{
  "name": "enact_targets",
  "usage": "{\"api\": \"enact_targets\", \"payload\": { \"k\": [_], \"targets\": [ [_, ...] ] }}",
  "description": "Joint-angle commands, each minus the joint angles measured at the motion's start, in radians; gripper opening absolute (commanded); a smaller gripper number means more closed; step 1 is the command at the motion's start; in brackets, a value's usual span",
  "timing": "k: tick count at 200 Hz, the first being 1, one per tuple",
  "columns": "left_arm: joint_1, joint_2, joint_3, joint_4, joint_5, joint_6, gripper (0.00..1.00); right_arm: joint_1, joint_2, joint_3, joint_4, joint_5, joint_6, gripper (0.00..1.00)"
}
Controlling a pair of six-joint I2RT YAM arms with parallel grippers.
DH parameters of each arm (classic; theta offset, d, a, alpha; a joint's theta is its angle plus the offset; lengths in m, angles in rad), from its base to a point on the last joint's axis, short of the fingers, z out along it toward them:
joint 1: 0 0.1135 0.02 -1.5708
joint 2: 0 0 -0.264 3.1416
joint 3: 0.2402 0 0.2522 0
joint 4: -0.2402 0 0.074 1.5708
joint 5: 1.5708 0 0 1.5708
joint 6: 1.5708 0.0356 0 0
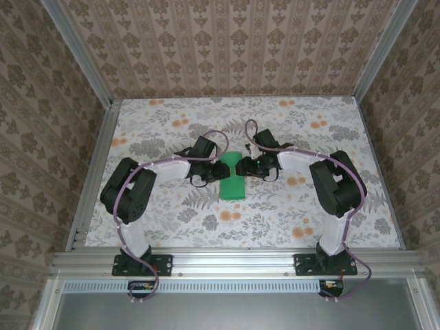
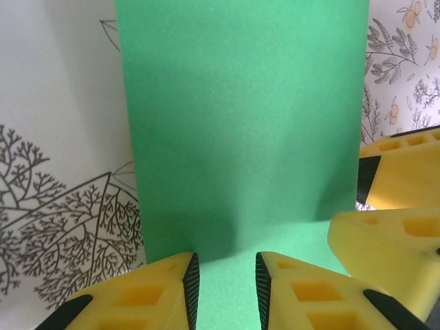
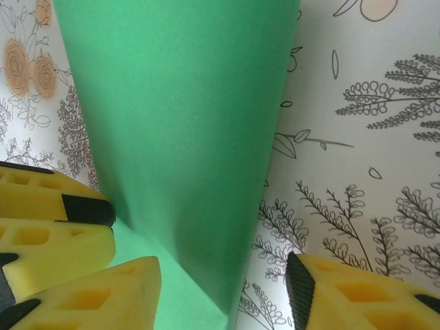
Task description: Fold a paper plane with a square sheet of paper (pick it up from the middle)
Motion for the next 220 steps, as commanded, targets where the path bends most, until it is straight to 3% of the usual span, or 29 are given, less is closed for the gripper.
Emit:
{"api": "enact_targets", "payload": {
  "k": [1,86,220],
  "targets": [
    [0.01,0.021,0.033,-0.023,-0.005,0.03,0.3,0.003,0.03,0.033,-0.008,-0.026,-0.011,0.5],
    [0.009,0.046,0.049,-0.019,0.019,0.025,0.3,0.001,0.074,0.036,-0.025,0.024,0.034,0.32],
    [0.008,0.019,0.043,-0.012,-0.007,0.015,0.3,-0.016,0.092,0.024,-0.043,0.016,-0.059,0.27]
  ]
}}
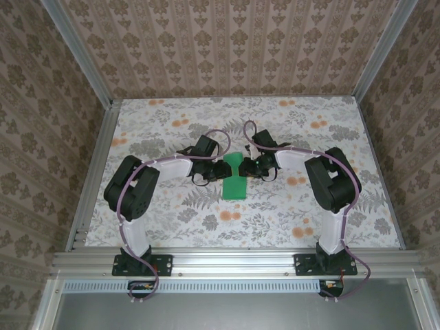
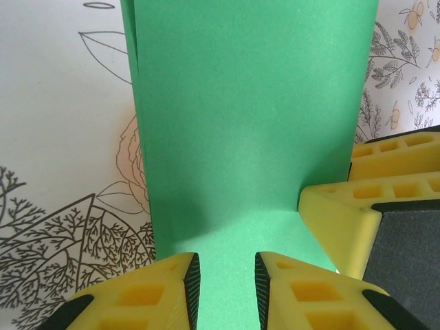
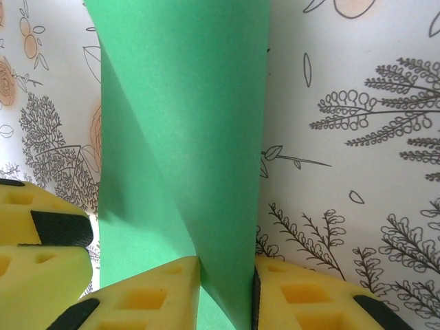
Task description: Fold a paper plane with a square sheet of paper (pick it up from the middle)
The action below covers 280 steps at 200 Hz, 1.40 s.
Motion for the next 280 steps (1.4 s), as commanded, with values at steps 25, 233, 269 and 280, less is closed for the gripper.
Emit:
{"api": "enact_targets", "payload": {
  "k": [25,233,269,280],
  "targets": [
    [0.009,-0.029,0.003,0.003,-0.041,0.0,0.31,-0.01,0.043,0.004,-0.046,0.002,-0.08,0.26],
    [0.013,-0.023,-0.002,0.062,-0.031,-0.035,0.3,-0.012,0.116,0.06,-0.139,0.046,-0.151,0.26],
    [0.013,-0.005,0.014,0.045,-0.021,-0.025,0.3,-0.011,0.113,0.058,-0.144,0.052,-0.186,0.26],
    [0.013,-0.001,0.015,0.043,-0.019,-0.024,0.3,-0.011,0.114,0.058,-0.144,0.054,-0.19,0.26]
  ]
}}
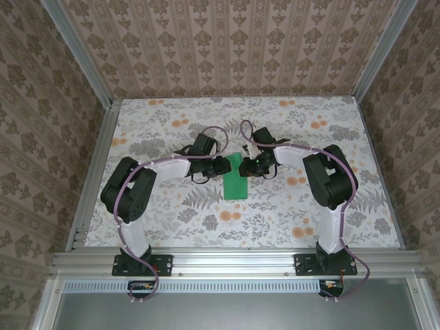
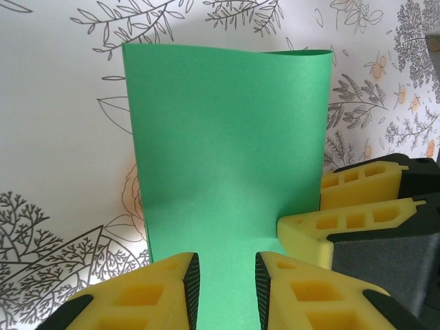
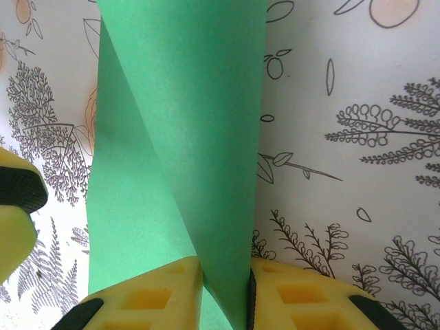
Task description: Fold a paper plane with a square sheet of paper (pick it up from the middle)
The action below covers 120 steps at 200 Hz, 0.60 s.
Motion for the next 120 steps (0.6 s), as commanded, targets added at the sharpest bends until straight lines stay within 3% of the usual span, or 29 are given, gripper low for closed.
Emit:
{"api": "enact_targets", "payload": {
  "k": [1,120],
  "targets": [
    [0.004,0.027,0.027,-0.021,0.023,0.007,0.3,0.0,0.066,-0.014,-0.043,0.078,-0.045,0.26],
    [-0.002,0.07,0.054,-0.049,0.055,0.015,0.28,0.007,0.078,0.005,-0.072,0.12,-0.048,0.26]
  ]
}}
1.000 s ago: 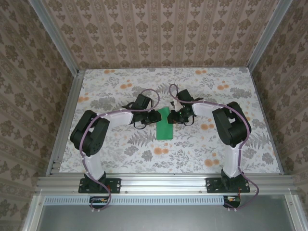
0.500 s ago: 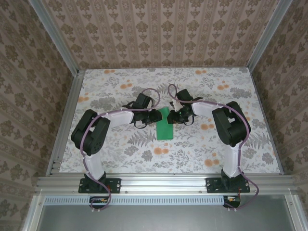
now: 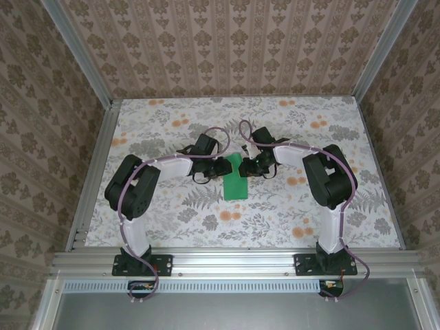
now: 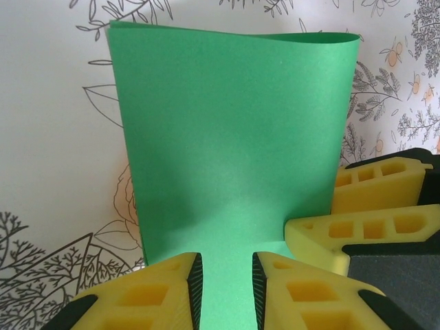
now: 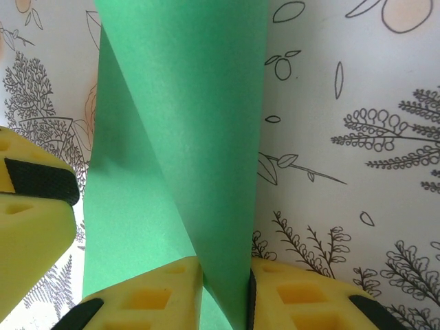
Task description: Fold a paper plane with a square sheet of paper (pick it up from the middle)
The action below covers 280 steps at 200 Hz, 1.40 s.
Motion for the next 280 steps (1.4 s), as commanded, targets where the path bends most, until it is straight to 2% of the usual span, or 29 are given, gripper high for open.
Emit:
{"api": "enact_targets", "payload": {
  "k": [1,168,280],
  "targets": [
    [-0.001,0.026,0.031,-0.038,0.024,0.014,0.28,0.007,0.072,-0.01,-0.05,0.114,-0.015,0.26],
    [-0.005,0.073,0.063,-0.184,-0.053,0.037,0.24,0.006,0.073,0.007,-0.064,0.119,0.024,0.26],
    [-0.021,0.005,0.055,-0.078,0.019,0.05,0.31,-0.001,0.117,0.046,-0.134,0.164,0.092,0.25]
  ]
}}
